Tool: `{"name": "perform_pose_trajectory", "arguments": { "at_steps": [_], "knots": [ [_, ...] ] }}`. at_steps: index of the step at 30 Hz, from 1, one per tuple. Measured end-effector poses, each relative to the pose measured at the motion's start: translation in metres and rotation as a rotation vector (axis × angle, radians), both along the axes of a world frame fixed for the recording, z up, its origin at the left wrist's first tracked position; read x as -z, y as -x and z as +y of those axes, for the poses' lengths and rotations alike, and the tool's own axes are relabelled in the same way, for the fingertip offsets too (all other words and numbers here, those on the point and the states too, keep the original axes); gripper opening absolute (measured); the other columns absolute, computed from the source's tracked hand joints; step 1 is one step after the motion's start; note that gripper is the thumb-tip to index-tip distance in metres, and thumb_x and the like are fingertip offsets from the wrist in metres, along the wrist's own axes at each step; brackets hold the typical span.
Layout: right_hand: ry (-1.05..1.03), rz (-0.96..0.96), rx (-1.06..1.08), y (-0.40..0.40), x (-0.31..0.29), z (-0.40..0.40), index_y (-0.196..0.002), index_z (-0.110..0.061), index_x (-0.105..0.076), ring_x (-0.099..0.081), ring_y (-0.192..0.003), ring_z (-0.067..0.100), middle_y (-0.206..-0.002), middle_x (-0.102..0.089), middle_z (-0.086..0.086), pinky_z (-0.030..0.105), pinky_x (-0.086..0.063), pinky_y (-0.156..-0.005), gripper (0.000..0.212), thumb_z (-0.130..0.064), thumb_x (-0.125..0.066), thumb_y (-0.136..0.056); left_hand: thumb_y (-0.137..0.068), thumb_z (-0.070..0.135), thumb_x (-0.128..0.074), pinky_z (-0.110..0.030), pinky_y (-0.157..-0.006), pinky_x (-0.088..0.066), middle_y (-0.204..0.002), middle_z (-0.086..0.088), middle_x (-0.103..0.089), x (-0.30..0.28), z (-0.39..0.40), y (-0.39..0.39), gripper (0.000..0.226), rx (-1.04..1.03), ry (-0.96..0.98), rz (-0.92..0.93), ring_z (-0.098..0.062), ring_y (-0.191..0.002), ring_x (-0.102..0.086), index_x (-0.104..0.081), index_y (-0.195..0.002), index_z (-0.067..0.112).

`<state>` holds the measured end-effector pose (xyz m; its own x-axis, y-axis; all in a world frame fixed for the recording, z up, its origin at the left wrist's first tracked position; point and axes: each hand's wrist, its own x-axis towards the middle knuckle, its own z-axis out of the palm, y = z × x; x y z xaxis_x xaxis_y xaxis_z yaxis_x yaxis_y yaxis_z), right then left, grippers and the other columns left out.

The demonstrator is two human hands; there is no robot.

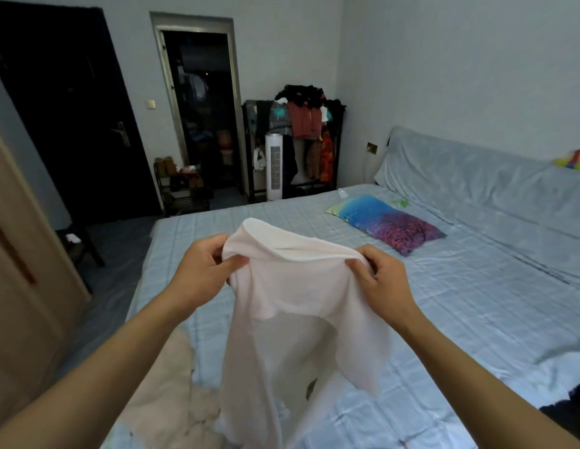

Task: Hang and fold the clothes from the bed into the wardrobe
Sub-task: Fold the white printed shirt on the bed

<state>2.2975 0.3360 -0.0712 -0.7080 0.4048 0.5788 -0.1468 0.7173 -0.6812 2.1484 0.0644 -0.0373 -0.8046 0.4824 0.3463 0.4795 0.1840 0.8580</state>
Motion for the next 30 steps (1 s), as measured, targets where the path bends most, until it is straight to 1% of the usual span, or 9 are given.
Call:
{"name": "perform_pose_trajectory", "arguments": {
  "at_steps": [5, 9, 12, 15, 19, 22, 25, 27, 30],
  "knots": [
    [-0.007, 0.033, -0.011, -0.03, -0.011, 0.033, -0.078, -0.024, -0.062, -0.056, -0.069, 0.003, -0.075, -0.062, -0.01, 0.011, -0.039, -0.061, 0.014, -0.019, -0.065, -0.091, -0.09, 0.013, -0.07, -0.041, -0.062, -0.058, -0.087, -0.004, -0.074, -0.011, 0.03, -0.043, 0.01, -0.019, -0.054, 0.006, -0.025, -0.079, -0.07, -0.073, -0.099, 0.015],
    [-0.023, 0.017, -0.042, -0.029, -0.006, 0.049, -0.079, -0.023, -0.062, -0.057, -0.07, 0.005, -0.074, -0.063, -0.007, 0.012, -0.04, -0.061, 0.013, -0.016, -0.067, -0.089, -0.09, 0.012, -0.069, -0.049, -0.064, -0.057, -0.084, -0.006, -0.074, -0.004, 0.041, -0.051, 0.009, -0.036, -0.057, -0.027, -0.031, -0.078, -0.069, -0.074, -0.094, 0.018],
    [-0.01, -0.021, -0.071, -0.016, 0.009, 0.054, -0.077, -0.027, -0.062, -0.057, -0.068, 0.001, -0.074, -0.064, -0.013, 0.008, -0.038, -0.061, 0.015, -0.018, -0.069, -0.087, -0.091, 0.012, -0.069, -0.046, -0.061, -0.057, -0.082, -0.004, -0.074, 0.012, 0.043, -0.042, 0.012, -0.059, -0.037, -0.061, -0.029, -0.076, -0.069, -0.074, -0.09, 0.022],
    [-0.002, -0.071, -0.091, 0.01, 0.032, 0.057, -0.076, -0.028, -0.062, -0.057, -0.067, 0.002, -0.071, -0.063, -0.014, 0.011, -0.038, -0.061, 0.013, -0.023, -0.069, -0.086, -0.09, 0.014, -0.069, -0.044, -0.059, -0.057, -0.082, -0.008, -0.073, 0.035, 0.045, -0.021, 0.005, -0.106, -0.009, -0.098, -0.03, -0.076, -0.069, -0.073, -0.09, 0.017],
    [-0.005, -0.165, -0.101, 0.057, 0.065, 0.062, -0.076, -0.025, -0.063, -0.057, -0.067, 0.003, -0.068, -0.062, -0.012, 0.015, -0.04, -0.062, 0.015, -0.018, -0.071, -0.087, -0.089, 0.01, -0.07, -0.047, -0.06, -0.056, -0.081, -0.016, -0.071, 0.069, 0.05, 0.021, 0.004, -0.16, 0.0, -0.162, -0.037, -0.076, -0.067, -0.071, -0.089, 0.006],
    [-0.002, -0.24, -0.118, 0.102, 0.085, 0.063, -0.075, -0.026, -0.06, -0.055, -0.065, 0.0, -0.065, -0.06, -0.012, 0.012, -0.037, -0.061, 0.018, -0.019, -0.069, -0.089, -0.088, 0.013, -0.071, -0.045, -0.06, -0.057, -0.079, -0.013, -0.071, 0.092, 0.054, 0.06, 0.005, -0.205, 0.019, -0.209, -0.032, -0.075, -0.068, -0.07, -0.087, 0.008],
    [-0.003, -0.33, -0.14, 0.148, 0.106, 0.063, -0.075, -0.025, -0.059, -0.055, -0.066, -0.002, -0.065, -0.058, -0.012, 0.01, -0.037, -0.06, 0.018, -0.02, -0.068, -0.09, -0.088, 0.012, -0.07, -0.043, -0.059, -0.055, -0.08, -0.013, -0.071, 0.12, 0.053, 0.097, 0.005, -0.235, 0.045, -0.272, -0.033, -0.075, -0.068, -0.069, -0.088, 0.007],
    [0.01, -0.381, -0.145, 0.172, 0.122, 0.063, -0.076, -0.02, -0.06, -0.056, -0.067, 0.001, -0.066, -0.06, -0.009, 0.012, -0.037, -0.06, 0.016, -0.02, -0.067, -0.09, -0.088, 0.011, -0.069, -0.039, -0.058, -0.055, -0.078, -0.012, -0.071, 0.138, 0.053, 0.118, 0.005, -0.253, 0.065, -0.316, -0.032, -0.074, -0.068, -0.068, -0.087, 0.007],
    [0.041, -0.428, -0.139, 0.199, 0.143, 0.068, -0.079, -0.017, -0.063, -0.057, -0.069, 0.006, -0.069, -0.063, -0.005, 0.014, -0.038, -0.062, 0.012, -0.02, -0.066, -0.09, -0.088, 0.012, -0.07, -0.042, -0.062, -0.056, -0.079, -0.011, -0.071, 0.16, 0.058, 0.143, 0.006, -0.294, 0.089, -0.4, -0.031, -0.073, -0.069, -0.067, -0.087, 0.006]
  ]
}}
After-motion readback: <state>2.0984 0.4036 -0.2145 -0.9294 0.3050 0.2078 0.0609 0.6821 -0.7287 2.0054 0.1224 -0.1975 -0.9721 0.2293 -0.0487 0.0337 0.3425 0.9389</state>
